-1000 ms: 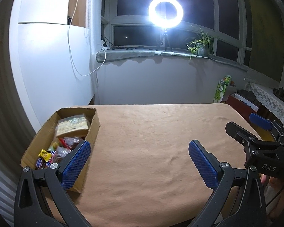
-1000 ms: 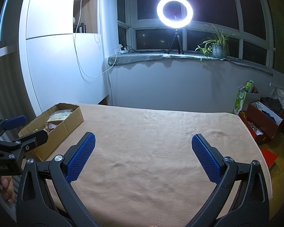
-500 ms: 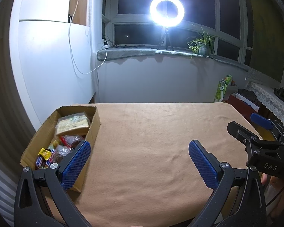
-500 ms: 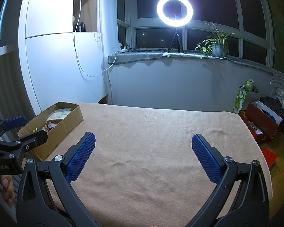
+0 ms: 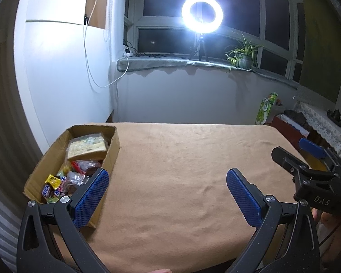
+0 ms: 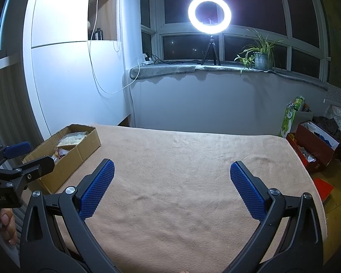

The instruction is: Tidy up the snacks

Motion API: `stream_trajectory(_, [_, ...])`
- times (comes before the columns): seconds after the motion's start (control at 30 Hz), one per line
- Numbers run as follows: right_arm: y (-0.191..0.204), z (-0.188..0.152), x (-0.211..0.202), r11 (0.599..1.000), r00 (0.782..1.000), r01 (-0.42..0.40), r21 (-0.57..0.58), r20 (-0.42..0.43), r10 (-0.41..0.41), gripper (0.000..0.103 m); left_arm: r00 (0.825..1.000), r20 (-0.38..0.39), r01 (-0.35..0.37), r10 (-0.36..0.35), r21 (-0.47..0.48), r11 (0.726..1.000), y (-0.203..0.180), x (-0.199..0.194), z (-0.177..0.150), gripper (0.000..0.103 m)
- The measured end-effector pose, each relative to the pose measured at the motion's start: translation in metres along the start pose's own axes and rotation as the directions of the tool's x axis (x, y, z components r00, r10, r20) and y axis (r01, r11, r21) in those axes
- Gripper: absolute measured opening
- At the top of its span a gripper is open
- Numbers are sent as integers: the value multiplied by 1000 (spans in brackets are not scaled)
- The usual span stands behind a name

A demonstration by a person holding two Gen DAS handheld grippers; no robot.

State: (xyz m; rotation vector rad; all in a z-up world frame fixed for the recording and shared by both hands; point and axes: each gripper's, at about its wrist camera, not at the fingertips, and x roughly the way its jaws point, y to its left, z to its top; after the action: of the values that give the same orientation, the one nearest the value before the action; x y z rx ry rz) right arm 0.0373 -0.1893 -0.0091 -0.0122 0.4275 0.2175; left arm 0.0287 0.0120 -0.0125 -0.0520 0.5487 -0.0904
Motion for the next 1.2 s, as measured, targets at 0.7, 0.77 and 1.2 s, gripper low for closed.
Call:
stream_trajectory(0.7, [8, 2, -1, 1000, 1000, -6, -10, -4, 6, 103, 999, 5, -52, 52, 13, 999, 5, -1, -1, 103])
stream_trajectory(0.77, [8, 2, -1, 1000, 1000, -5, -9, -4, 4, 103, 999, 4, -55, 55, 16, 998, 5, 0, -1, 103])
stream_trajectory(1.2, [9, 2, -1, 1000, 1000, -4, -9, -5, 4, 103, 999, -12, -42, 42, 17, 999, 7, 4, -2, 103])
